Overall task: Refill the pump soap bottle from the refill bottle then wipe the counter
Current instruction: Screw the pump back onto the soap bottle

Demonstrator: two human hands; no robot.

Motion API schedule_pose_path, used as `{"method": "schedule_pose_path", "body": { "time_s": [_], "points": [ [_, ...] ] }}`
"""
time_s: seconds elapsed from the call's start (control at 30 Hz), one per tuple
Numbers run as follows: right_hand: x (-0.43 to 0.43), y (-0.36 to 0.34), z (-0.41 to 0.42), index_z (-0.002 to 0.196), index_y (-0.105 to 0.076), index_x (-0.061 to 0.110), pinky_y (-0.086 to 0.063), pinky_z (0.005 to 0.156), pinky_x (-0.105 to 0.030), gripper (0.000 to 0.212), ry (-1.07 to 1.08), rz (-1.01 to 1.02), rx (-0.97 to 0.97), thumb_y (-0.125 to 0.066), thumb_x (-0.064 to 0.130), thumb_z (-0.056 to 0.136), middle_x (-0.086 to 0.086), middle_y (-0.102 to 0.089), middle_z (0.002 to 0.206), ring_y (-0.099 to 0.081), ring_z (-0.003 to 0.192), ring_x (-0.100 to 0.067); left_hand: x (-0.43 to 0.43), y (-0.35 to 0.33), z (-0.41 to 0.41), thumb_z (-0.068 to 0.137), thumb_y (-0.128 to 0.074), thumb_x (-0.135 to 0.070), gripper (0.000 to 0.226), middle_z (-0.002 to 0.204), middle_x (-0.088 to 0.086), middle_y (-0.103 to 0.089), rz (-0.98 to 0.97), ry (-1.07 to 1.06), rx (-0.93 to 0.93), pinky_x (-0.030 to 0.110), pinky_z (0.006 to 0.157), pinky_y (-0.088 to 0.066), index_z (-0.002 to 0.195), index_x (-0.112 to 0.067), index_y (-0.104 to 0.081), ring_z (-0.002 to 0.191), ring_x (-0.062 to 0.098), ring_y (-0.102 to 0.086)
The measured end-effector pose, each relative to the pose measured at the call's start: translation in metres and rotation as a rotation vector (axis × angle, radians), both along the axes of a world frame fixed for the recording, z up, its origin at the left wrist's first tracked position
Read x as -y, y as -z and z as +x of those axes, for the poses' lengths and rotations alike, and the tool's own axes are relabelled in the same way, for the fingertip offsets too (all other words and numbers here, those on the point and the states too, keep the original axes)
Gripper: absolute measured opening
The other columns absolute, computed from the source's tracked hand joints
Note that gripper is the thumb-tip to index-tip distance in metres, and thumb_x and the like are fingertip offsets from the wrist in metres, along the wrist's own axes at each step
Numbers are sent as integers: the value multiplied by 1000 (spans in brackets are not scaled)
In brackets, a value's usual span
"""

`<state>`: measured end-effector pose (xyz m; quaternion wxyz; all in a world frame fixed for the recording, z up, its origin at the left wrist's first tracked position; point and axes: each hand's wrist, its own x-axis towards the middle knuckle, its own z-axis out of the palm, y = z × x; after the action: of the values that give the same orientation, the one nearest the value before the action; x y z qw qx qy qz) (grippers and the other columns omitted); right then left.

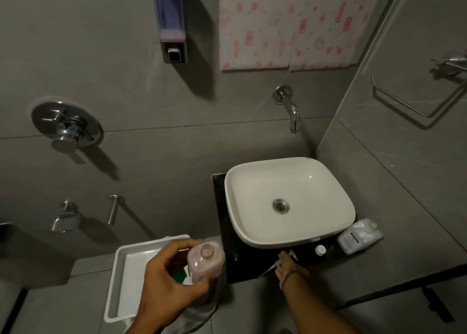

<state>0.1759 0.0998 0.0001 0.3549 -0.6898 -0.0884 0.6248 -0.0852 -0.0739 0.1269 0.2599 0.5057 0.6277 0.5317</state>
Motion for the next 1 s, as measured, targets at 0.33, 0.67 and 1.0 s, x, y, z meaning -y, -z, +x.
{"method": "schedule_pose_path", "body": {
  "time_s": [0.33, 0.67, 1.0],
  "points": [
    [56, -161, -46, 101, -77, 25, -59, 93, -42, 28, -111, 815, 181, -81, 5, 83, -3, -79, 107, -76, 101, -17, -11, -11, 4, 51, -97, -32, 66, 114, -8, -80, -2, -84, 96, 36, 90, -67, 114, -34, -77, 108, 19, -78],
    [73, -307, -86, 111, -73, 35, -59, 82, -19, 31, -509, 1348, 60, -79, 20, 84, 12, -78, 107, -75, 102, -13, -14, -28, 10, 55, -95, -36, 63, 111, -13, -79, 35, -154, 178, 26, 84, -65, 115, -27, -78, 106, 18, -77],
    [78, -278, -108, 106, -72, 35, -55, 75, -8, 36, -686, 1314, 82, -79, 7, 86, 23, -76, 99, -73, 96, 1, -12, -43, 12, 60, -94, -34, 60, 113, -14, -78, 98, -147, 189, 15, 83, -60, 117, -25, -77, 109, 14, -76]
  ]
}}
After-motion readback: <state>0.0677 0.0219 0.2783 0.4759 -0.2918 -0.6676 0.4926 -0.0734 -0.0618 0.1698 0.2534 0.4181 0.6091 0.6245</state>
